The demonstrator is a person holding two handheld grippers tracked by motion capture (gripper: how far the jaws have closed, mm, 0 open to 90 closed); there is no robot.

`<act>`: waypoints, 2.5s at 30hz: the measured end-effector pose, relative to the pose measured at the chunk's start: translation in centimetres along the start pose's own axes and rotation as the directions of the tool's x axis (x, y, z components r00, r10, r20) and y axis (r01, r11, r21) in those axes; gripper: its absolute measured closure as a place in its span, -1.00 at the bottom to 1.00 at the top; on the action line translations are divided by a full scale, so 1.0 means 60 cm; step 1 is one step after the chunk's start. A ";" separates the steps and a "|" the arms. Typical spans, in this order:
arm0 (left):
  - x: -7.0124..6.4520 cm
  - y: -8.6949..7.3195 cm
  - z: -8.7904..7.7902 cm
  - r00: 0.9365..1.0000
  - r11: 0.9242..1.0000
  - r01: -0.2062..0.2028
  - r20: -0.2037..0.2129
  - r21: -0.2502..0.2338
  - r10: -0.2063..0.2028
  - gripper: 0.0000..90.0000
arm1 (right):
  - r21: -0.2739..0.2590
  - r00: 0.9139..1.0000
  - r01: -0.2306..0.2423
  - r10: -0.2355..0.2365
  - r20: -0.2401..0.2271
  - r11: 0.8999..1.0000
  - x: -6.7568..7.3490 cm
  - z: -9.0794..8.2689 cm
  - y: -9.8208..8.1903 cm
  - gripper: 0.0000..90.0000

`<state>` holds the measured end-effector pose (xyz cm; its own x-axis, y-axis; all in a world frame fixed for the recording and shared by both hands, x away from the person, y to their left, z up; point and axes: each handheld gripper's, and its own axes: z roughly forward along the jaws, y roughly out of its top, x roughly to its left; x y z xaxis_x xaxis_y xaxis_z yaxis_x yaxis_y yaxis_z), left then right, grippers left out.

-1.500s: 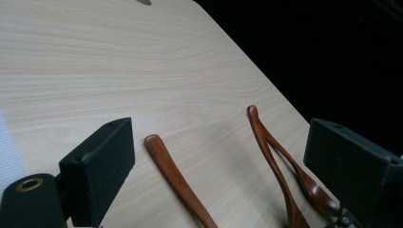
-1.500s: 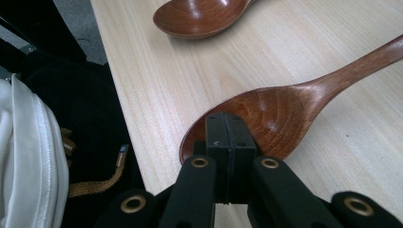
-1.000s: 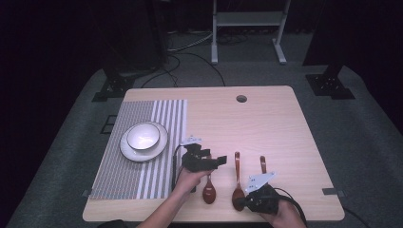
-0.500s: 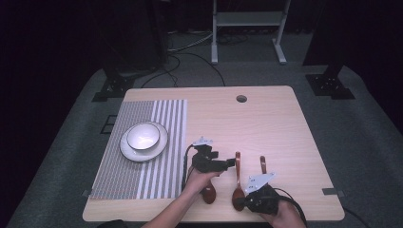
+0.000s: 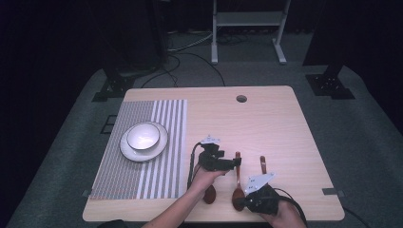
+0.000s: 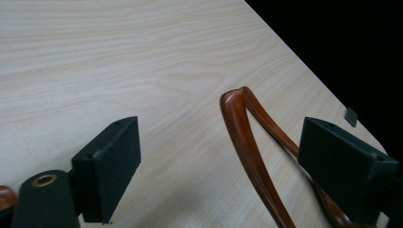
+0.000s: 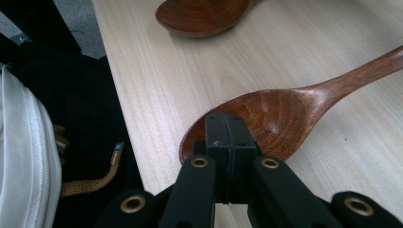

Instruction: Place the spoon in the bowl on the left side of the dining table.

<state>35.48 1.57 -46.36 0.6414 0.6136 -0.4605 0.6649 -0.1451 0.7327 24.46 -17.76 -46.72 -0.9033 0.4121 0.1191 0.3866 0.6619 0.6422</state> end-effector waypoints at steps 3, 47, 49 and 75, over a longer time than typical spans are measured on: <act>-0.003 0.002 0.007 1.000 1.000 -0.003 0.007 0.012 0.002 -0.66 | -0.002 1.000 0.002 -0.002 0.001 1.000 0.000 0.000 0.000 0.99; -0.005 0.064 -0.037 0.983 0.990 -0.028 0.176 -0.137 0.052 0.88 | -0.066 0.988 -0.061 0.070 0.138 0.996 -0.026 -0.060 -0.023 0.16; -0.001 0.072 -0.043 0.985 0.989 -0.032 0.164 -0.147 0.057 0.88 | -0.064 0.986 -0.077 0.086 0.141 0.995 -0.032 -0.062 -0.029 0.13; 0.071 0.137 -0.150 0.998 0.970 -0.060 -0.020 -0.237 0.057 0.88 | -0.126 0.971 -0.162 0.181 0.155 0.979 -0.054 -0.090 -0.057 -0.07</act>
<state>40.23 9.98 -37.83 0.6703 0.6197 -0.4082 0.5155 0.0069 0.8569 25.04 -24.74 -45.21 -0.7787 0.6168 0.1146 0.5014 0.5020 0.7047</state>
